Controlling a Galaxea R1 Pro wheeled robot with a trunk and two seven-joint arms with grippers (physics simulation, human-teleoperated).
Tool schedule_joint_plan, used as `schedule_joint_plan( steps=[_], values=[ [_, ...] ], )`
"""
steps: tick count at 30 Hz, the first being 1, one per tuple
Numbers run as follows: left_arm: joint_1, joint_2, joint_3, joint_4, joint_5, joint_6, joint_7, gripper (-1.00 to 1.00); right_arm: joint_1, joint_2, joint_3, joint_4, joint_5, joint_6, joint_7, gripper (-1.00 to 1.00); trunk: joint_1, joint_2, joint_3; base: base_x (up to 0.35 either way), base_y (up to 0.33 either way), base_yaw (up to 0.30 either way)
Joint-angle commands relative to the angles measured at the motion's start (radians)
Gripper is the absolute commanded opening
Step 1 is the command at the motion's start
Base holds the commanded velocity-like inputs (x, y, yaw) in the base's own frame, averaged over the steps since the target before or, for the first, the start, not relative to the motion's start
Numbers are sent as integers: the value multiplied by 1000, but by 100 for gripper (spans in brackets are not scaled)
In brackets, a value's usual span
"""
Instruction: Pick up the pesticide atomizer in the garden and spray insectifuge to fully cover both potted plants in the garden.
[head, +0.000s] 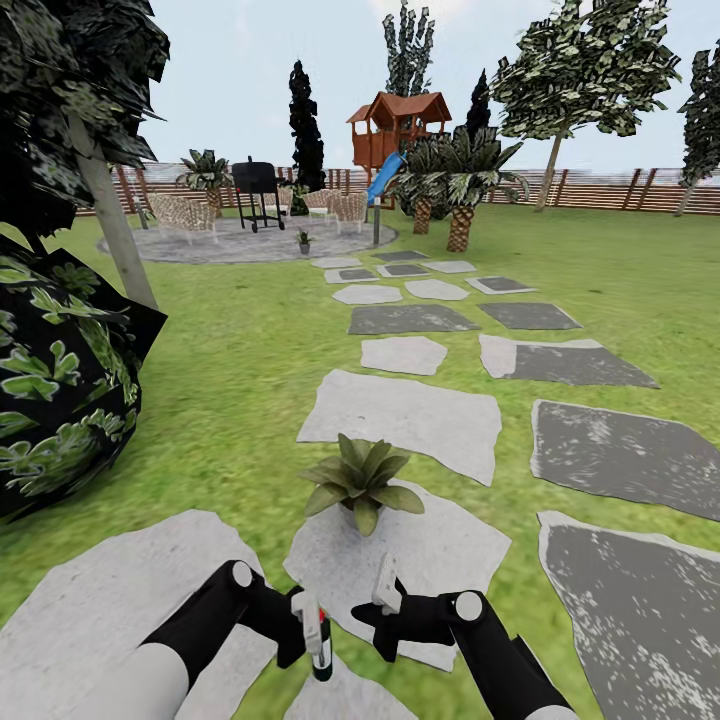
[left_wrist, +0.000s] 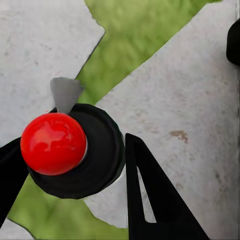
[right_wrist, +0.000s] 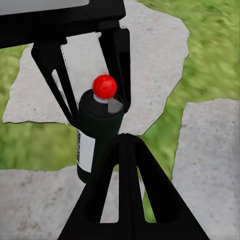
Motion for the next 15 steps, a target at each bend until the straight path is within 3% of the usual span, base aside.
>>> schedule_joint_plan(
  steps=[1, 15],
  values=[
    [0, -2, 0, -2, -4, 2, -6, -100, -1, 0, -1, -1, 10, -9, 1, -100, 0, 0, -1, 0, 0, 0],
    [0, -37, 0, -3, -4, 2, -19, -100, -1, 0, -1, -1, 10, -9, 1, -100, 0, 0, -1, 0, 0, 0]
  ],
)
